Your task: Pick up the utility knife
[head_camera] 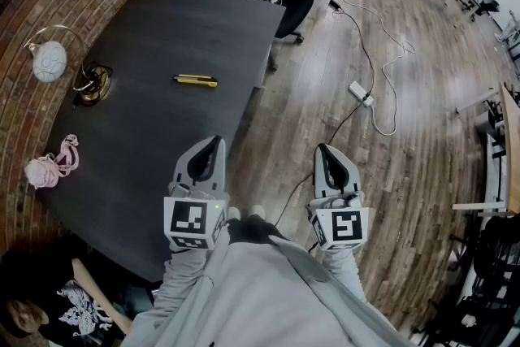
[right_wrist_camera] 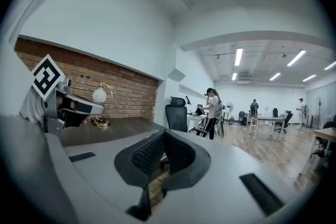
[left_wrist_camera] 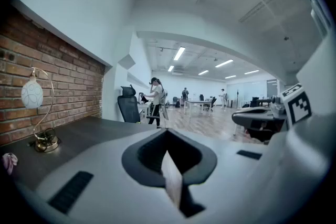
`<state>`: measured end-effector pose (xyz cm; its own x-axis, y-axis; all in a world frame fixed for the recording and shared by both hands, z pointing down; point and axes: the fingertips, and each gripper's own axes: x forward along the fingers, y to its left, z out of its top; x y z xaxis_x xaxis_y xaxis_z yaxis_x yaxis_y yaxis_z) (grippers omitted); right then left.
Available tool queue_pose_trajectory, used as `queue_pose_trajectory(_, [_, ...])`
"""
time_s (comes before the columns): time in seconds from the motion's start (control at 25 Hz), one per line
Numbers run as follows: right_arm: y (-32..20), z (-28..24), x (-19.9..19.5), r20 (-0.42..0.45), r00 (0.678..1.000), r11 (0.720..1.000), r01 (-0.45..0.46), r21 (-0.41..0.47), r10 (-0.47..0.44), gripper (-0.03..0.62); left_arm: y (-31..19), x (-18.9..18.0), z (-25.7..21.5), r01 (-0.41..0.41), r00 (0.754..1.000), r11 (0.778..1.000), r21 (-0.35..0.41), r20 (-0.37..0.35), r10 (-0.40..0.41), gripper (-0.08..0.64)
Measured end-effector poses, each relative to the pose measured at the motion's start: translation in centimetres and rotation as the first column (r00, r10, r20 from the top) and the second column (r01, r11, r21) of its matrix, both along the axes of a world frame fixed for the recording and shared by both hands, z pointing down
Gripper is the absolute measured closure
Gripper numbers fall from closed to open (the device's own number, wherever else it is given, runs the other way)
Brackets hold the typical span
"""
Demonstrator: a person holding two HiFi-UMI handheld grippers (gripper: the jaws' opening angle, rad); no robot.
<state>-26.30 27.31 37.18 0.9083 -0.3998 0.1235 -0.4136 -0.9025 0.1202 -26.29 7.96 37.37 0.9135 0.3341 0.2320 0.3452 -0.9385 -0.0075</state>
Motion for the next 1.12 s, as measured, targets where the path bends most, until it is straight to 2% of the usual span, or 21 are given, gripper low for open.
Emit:
queue_pose_trajectory(0.44, [2.5,0.3,0.8,0.002,1.0,1.0,0.003,0.028,-0.003,0.574,2.5,1.0,-0.2,0.01,1.0,1.0,0.019,-0.011,-0.01,0.54])
queue_pose_trajectory(0.68, [3.1,1.2,2.4,0.024,1.0,0.999,-0.008,0.044,0.007,0.574,3.0,2.9,0.2,0.007,1.0,1.0,0.019,-0.004,-0.007,0.54])
queue_pose_trajectory(0.88, [3.5,2.0,5.2,0.044,0.999,0.998,-0.016,0.053,0.014,0.574,3.4,6.0,0.9,0.003,1.0,1.0,0.014,0.001,-0.003,0.541])
queue_pose_trajectory(1.12, [3.8,2.2,11.0,0.05,0.999,0.999,-0.009,0.047,0.007,0.574,3.7,12.1,1.0,0.01,1.0,1.0,0.001,-0.006,-0.01,0.54])
